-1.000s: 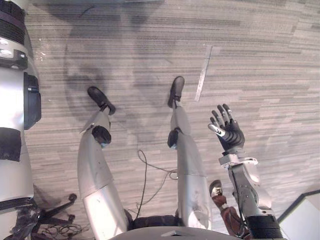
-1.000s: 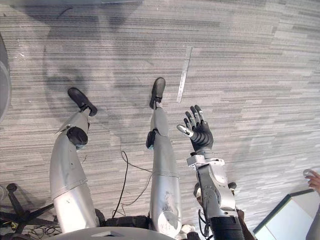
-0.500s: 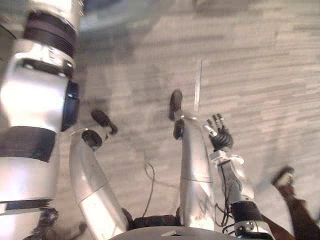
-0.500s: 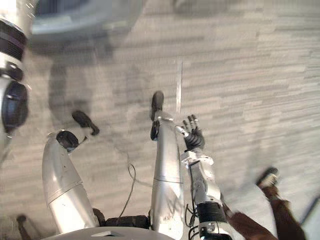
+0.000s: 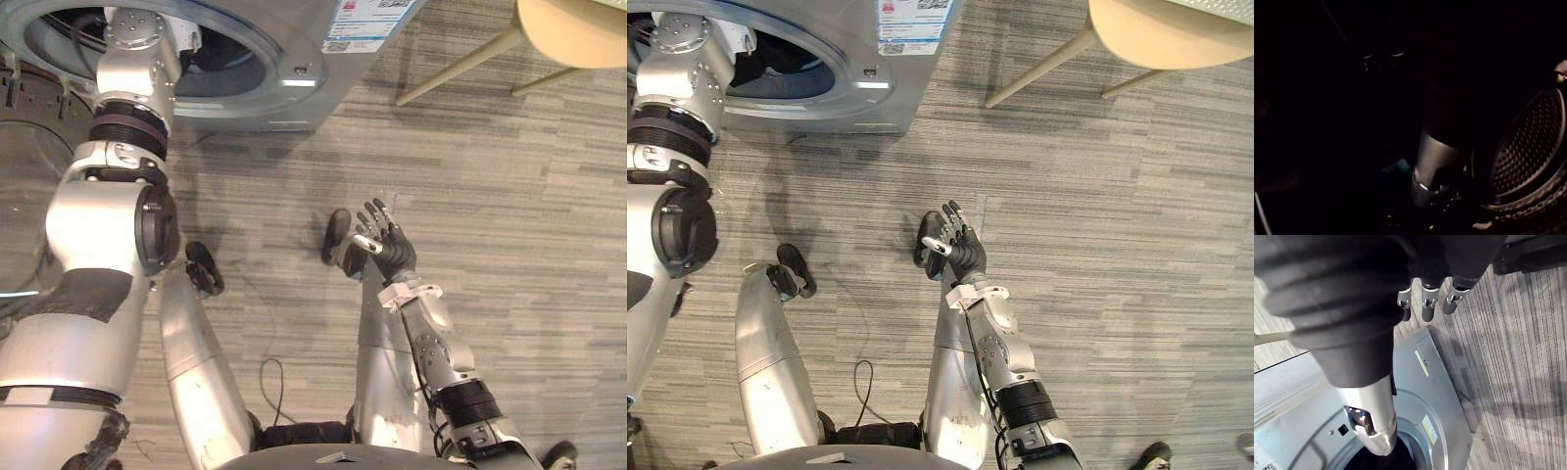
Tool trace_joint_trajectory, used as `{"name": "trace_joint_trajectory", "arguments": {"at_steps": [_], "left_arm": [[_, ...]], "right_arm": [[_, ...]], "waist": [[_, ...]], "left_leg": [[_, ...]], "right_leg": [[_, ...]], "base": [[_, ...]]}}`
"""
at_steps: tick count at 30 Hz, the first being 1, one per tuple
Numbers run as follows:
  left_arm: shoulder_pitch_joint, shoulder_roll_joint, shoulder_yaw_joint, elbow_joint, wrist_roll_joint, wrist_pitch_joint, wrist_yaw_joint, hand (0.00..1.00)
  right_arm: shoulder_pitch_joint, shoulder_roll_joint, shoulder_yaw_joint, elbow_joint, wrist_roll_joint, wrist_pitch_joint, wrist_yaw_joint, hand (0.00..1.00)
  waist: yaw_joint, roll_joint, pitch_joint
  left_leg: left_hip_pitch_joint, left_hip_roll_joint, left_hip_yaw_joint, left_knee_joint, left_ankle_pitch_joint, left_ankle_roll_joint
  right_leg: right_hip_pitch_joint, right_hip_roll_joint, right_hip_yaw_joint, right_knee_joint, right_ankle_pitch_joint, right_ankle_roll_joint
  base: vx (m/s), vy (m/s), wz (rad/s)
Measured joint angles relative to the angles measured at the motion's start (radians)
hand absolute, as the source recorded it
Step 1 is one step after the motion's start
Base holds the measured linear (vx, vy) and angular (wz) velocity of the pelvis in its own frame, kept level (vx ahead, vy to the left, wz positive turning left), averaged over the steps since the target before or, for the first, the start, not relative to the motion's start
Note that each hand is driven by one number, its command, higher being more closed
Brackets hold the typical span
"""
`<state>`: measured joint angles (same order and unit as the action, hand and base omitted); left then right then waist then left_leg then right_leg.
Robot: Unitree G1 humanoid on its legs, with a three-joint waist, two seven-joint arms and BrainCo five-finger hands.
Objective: Pick up the laundry basket with both hands and put the clothes into the washing machine.
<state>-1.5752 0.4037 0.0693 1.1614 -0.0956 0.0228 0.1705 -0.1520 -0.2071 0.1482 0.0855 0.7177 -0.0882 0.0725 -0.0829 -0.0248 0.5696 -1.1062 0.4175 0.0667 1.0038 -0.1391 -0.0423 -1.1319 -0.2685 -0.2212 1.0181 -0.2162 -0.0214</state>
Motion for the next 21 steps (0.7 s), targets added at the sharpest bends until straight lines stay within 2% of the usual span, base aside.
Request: {"name": "trace_joint_trajectory", "arguments": {"at_steps": [1,2,3,4,5,6,9,11,14,17,19,20,21], "left_arm": [[0.0,0.015,-0.036,-0.013,0.001,0.0,-0.002,0.0],[0.0,0.032,-0.09,-0.056,0.002,0.0,-0.001,0.0],[0.0,0.039,-0.123,-0.077,0.002,-0.002,0.002,0.0],[0.001,0.046,-0.166,-0.089,0.004,-0.002,0.005,0.0],[0.004,0.051,-0.171,-0.089,0.008,-0.002,0.01,0.0],[0.011,0.078,-0.2,-0.091,0.039,-0.001,0.023,0.0],[0.011,0.105,-0.27,-0.158,0.127,0.002,0.034,0.0],[0.038,0.142,-0.345,-0.23,0.244,0.0,0.045,0.0],[0.098,0.218,-0.441,-0.277,0.362,-0.002,0.043,0.0],[0.108,0.253,-0.491,-0.29,0.413,-0.007,0.042,0.0],[0.134,0.24,-0.423,-0.297,0.426,-0.011,0.043,0.0],[0.19,0.18,-0.211,-0.276,0.383,-0.024,0.06,0.0],[0.203,0.155,-0.135,-0.247,0.345,-0.025,0.066,0.0]], "right_arm": [[0.0,0.01,-0.005,0.0,-0.002,-0.006,-0.013,0.0],[0.006,0.03,-0.014,0.0,-0.011,-0.022,-0.021,0.0],[0.009,0.047,-0.024,0.001,-0.011,-0.026,-0.024,0.0],[0.02,0.072,-0.041,-0.001,-0.011,-0.029,-0.032,0.0],[0.023,0.081,-0.043,-0.001,-0.011,-0.03,-0.032,0.0],[0.025,0.096,-0.032,-0.002,-0.012,-0.036,-0.032,0.0],[0.026,0.113,-0.031,-0.004,-0.019,-0.035,-0.031,0.0],[0.042,0.117,-0.033,-0.049,-0.018,-0.035,-0.03,0.0],[0.058,0.116,-0.035,-0.079,-0.017,-0.035,-0.03,0.0],[0.081,0.116,-0.055,-0.062,-0.015,-0.035,-0.033,0.0],[0.073,0.118,-0.073,-0.036,-0.016,-0.034,-0.039,0.0],[0.051,0.119,-0.084,-0.032,-0.018,-0.033,-0.057,0.0],[0.041,0.12,-0.091,-0.036,-0.018,-0.033,-0.062,0.0]], "waist": [[-0.014,-0.007,0.004],[-0.027,-0.017,-0.001],[-0.03,-0.033,-0.001],[-0.02,-0.042,-0.002],[-0.016,-0.042,-0.002],[-0.01,-0.042,-0.002],[-0.021,-0.042,-0.002],[-0.015,-0.041,-0.002],[-0.015,-0.041,-0.003],[-0.007,-0.04,-0.003],[-0.004,-0.04,-0.003],[-0.009,-0.04,-0.003],[-0.012,-0.04,-0.003]], "left_leg": [[0.003,0.011,0.023,-0.068,-0.001,-0.012],[0.045,0.029,0.067,-0.229,0.074,-0.117],[0.063,0.037,0.105,-0.275,0.118,-0.131],[0.079,0.054,0.151,-0.319,0.15,-0.12],[0.081,0.059,0.156,-0.323,0.155,-0.118],[0.069,0.066,0.15,-0.304,0.15,-0.108],[0.041,0.069,0.15,-0.27,0.13,-0.092],[0.023,0.077,0.165,-0.246,0.105,-0.075],[0.014,0.079,0.193,-0.221,0.078,-0.051],[-0.01,0.077,0.201,-0.219,0.069,-0.036],[-0.016,0.067,0.208,-0.224,0.064,-0.028],[-0.014,0.06,0.211,-0.231,0.064,-0.021],[-0.013,0.057,0.211,-0.238,0.065,-0.019]], "right_leg": [[0.007,-0.004,-0.019,-0.015,0.001,-0.002],[0.012,-0.007,-0.046,-0.044,0.009,-0.01],[0.01,-0.005,-0.049,-0.064,0.016,-0.009],[0.016,0.011,-0.051,-0.103,0.034,0.002],[0.019,0.02,-0.049,-0.118,0.045,0.001],[0.019,0.034,-0.043,-0.133,0.062,0.005],[0.013,0.038,-0.037,-0.16,0.079,0.029],[0.013,0.053,-0.024,-0.217,0.123,0.048],[0.018,0.064,-0.003,-0.281,0.171,0.071],[0.023,0.066,-0.006,-0.344,0.212,0.083],[0.03,0.064,-0.005,-0.379,0.234,0.091],[0.045,0.064,-0.007,-0.412,0.251,0.1],[0.052,0.064,-0.01,-0.427,0.259,0.102]], "base": [[0.03,-0.166,0.78],[0.0,-0.124,0.63],[-0.02,-0.103,0.39],[-0.01,-0.065,0.04],[-0.02,-0.029,-0.24],[-0.02,0.019,-0.29],[-0.03,0.069,-0.19],[-0.04,0.125,-0.29],[-0.03,0.129,-0.26],[-0.01,0.118,-0.09],[-0.01,0.109,-0.03],[-0.01,0.082,0.02],[-0.01,0.091,0.07]]}}
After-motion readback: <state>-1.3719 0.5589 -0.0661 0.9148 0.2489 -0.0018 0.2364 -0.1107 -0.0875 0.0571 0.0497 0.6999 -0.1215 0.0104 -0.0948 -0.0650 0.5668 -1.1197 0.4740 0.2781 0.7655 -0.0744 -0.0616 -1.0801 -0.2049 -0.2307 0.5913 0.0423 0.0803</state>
